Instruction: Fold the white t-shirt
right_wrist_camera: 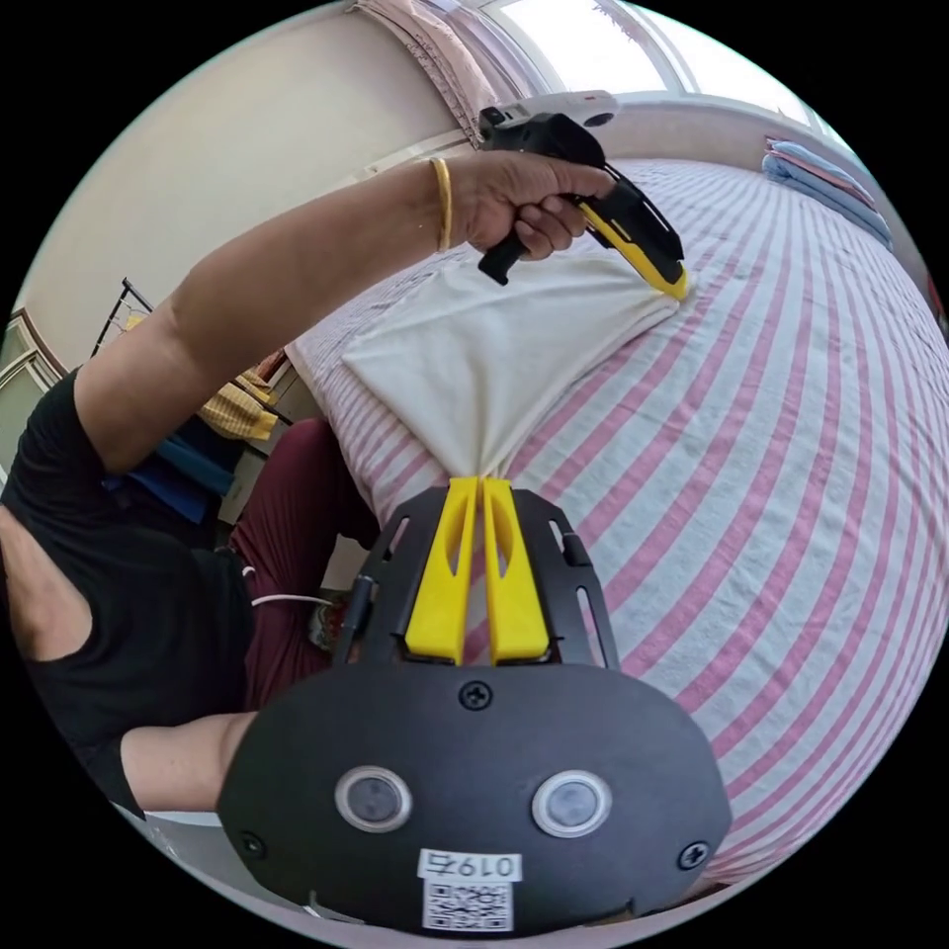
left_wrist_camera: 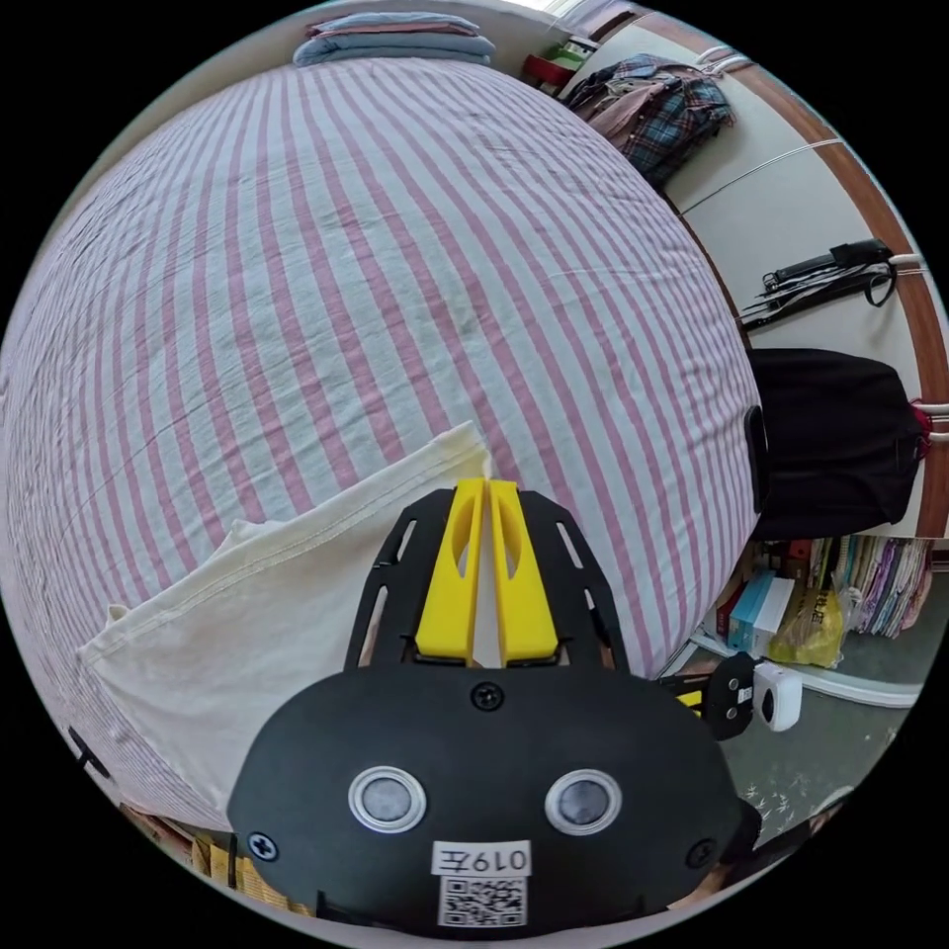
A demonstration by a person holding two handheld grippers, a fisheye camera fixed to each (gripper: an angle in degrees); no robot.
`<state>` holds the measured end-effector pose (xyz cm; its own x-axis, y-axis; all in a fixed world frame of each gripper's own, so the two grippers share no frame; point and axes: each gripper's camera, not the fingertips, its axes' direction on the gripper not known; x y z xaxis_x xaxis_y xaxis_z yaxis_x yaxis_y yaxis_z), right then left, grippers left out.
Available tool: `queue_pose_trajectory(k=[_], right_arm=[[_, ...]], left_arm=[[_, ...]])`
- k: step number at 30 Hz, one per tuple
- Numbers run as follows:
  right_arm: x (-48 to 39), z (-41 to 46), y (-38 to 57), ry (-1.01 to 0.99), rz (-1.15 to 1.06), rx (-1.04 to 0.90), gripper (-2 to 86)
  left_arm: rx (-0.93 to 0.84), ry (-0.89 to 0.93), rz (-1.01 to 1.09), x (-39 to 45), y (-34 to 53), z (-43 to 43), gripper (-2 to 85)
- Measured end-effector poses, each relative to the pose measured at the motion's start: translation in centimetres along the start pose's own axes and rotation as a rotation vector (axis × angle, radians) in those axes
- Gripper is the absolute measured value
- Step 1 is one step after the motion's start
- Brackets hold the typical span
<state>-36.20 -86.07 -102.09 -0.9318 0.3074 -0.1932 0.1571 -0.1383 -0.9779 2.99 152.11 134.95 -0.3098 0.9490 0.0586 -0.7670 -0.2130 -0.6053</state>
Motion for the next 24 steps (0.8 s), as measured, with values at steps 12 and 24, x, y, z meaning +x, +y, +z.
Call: queue_pose_trajectory(k=[12,24], right_arm=[[0.8,0.1,-0.5,-0.03,0.021,0.021,1.2],[-0.2,-1.1,-2.3,0.124,0.087,0.255,5.2]], left_arm=[[-0.033,0.052,0.108,0.6,2.5,-0.9,6.6],[0.001,-0.133,0.298,3.6,11.7,-1.0,4.5]])
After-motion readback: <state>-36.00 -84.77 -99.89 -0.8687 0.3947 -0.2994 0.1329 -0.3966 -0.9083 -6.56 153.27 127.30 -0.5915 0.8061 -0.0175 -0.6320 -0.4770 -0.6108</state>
